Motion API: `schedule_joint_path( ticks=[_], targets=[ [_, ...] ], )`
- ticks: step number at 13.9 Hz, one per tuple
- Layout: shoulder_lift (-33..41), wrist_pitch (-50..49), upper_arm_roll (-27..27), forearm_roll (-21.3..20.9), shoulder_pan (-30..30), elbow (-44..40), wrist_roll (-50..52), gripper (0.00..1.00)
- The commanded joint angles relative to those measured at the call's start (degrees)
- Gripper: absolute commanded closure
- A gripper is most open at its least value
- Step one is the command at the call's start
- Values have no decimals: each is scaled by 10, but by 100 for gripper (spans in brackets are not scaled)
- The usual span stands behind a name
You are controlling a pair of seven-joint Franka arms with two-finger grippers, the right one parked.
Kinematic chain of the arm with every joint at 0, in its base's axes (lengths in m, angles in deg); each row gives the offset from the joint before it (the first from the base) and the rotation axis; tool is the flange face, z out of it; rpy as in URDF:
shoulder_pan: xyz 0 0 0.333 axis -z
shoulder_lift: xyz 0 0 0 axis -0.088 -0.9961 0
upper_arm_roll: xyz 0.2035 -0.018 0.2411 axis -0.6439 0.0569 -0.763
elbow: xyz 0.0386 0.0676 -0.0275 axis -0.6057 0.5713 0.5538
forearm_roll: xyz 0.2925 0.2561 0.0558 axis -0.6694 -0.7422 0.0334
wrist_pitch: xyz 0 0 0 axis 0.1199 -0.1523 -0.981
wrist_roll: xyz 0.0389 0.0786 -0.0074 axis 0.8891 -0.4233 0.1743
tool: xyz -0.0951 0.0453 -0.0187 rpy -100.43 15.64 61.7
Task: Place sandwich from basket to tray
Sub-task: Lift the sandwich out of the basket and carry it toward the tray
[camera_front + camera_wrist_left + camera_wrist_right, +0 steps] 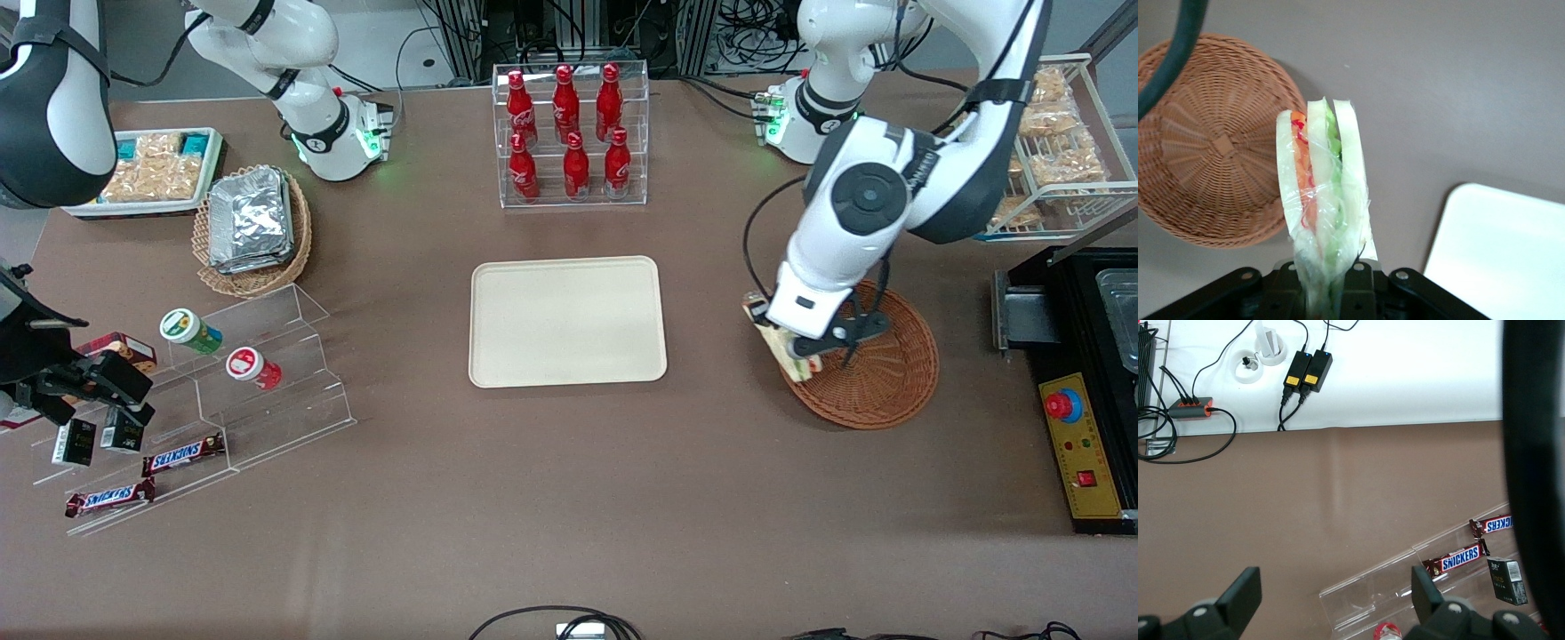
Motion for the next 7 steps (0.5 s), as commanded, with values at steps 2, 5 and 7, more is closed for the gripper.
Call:
schedule_joint_path(
  ticks=[2, 5, 7],
  targets=[
    [-9, -10, 46, -11, 0, -12, 13, 100],
    [-18, 1, 49, -12, 29, -14, 13, 100],
    [-24, 18, 49, -13, 58, -12, 13, 100]
  ],
)
